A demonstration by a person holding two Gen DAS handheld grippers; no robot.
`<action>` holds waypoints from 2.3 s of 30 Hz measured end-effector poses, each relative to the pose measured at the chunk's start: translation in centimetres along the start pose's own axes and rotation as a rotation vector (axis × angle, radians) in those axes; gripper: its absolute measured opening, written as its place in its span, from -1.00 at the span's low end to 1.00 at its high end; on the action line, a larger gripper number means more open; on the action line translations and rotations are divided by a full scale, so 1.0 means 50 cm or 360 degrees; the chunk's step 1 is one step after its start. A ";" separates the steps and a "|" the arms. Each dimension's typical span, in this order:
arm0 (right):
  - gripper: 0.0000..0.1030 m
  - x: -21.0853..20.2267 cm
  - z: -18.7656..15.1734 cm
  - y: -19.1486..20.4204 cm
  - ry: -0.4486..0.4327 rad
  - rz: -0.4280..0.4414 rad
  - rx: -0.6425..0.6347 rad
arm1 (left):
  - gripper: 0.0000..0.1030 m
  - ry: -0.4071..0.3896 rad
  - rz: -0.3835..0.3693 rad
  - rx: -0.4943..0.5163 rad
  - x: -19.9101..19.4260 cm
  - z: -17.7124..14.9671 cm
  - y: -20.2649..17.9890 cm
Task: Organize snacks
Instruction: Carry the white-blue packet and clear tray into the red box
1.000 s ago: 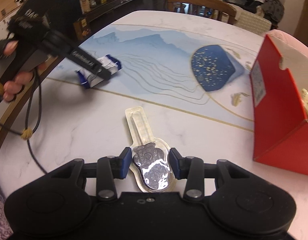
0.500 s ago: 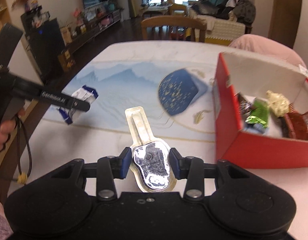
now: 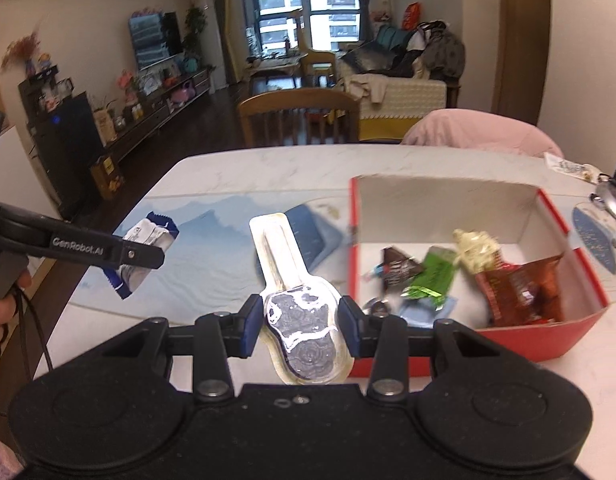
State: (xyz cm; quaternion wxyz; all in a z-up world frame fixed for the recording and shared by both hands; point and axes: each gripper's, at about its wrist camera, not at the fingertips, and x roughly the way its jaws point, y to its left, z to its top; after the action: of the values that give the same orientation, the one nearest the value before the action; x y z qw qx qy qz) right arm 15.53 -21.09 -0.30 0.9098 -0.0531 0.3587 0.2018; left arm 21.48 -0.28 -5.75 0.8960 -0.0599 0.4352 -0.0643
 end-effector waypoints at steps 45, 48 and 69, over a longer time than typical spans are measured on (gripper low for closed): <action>-0.22 0.168 0.137 -0.350 0.0223 -0.0021 -0.0145 | -0.04 0.0185 -0.0016 0.0140 0.242 0.138 -0.407; -0.22 0.191 0.135 -0.353 0.0267 -0.0016 -0.0194 | -0.04 0.0220 -0.0004 0.0144 0.263 0.139 -0.416; -0.21 0.268 0.111 -0.388 0.0421 -0.0004 -0.0196 | -0.04 0.0518 0.0035 0.0151 0.395 0.131 -0.438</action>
State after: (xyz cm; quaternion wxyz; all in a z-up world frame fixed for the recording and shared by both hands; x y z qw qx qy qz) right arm 35.76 -33.07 -6.15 0.8498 -0.1353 0.4625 0.2136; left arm 37.35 -24.80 -13.39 0.8162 -0.0018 0.5717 -0.0839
